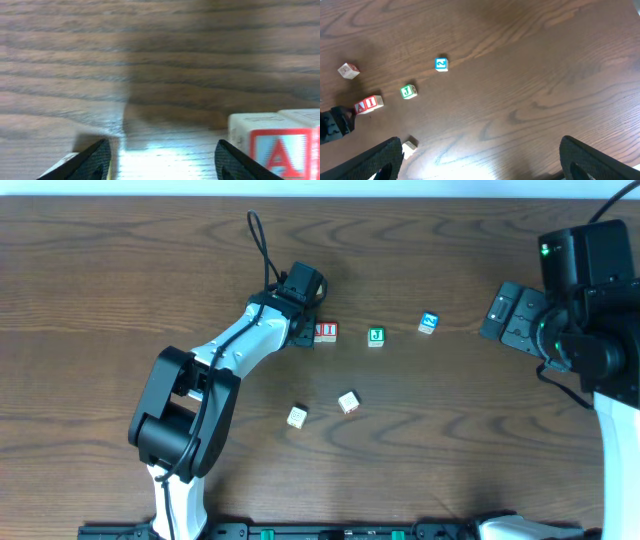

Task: Spell out Ai2
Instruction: 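Lift the left gripper up and back away from the AI blocks, then move the right gripper over the blue 2 block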

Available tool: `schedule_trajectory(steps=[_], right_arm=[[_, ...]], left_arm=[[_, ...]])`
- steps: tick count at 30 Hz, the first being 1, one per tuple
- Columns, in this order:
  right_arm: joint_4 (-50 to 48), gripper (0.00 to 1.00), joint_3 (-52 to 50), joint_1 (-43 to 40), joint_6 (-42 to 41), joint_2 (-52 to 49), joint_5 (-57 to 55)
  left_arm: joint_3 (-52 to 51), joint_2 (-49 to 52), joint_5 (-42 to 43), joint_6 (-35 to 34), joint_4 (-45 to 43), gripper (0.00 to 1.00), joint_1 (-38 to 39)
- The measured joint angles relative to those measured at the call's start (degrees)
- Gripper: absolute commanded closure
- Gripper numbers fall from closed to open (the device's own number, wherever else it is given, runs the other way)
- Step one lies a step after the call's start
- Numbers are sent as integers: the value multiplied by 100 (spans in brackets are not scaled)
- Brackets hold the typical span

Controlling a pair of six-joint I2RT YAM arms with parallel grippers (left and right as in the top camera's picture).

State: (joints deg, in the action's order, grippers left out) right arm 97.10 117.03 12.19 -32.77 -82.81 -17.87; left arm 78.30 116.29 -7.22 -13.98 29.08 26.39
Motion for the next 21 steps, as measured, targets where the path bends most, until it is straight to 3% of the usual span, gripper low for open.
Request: schedule_trajectory(steps=[3, 7, 11, 13, 21], right_arm=[[-2, 1, 0, 0, 0, 0, -15], [0, 1, 2, 0, 2, -7, -20], [-28, 1, 0, -2, 365, -31, 26], [-61, 1, 0, -7, 992, -61, 208], [-39, 1, 0, 11, 3510, -162, 1443]], left_arm=[[4, -15, -131, 72, 267, 28, -26], [4, -280, -223, 101, 533, 16, -111], [4, -1117, -245, 142, 741, 10, -245], [15, -1698, -267, 160, 859, 5, -308], [48, -3532, -317, 203, 1537, 5, -348]])
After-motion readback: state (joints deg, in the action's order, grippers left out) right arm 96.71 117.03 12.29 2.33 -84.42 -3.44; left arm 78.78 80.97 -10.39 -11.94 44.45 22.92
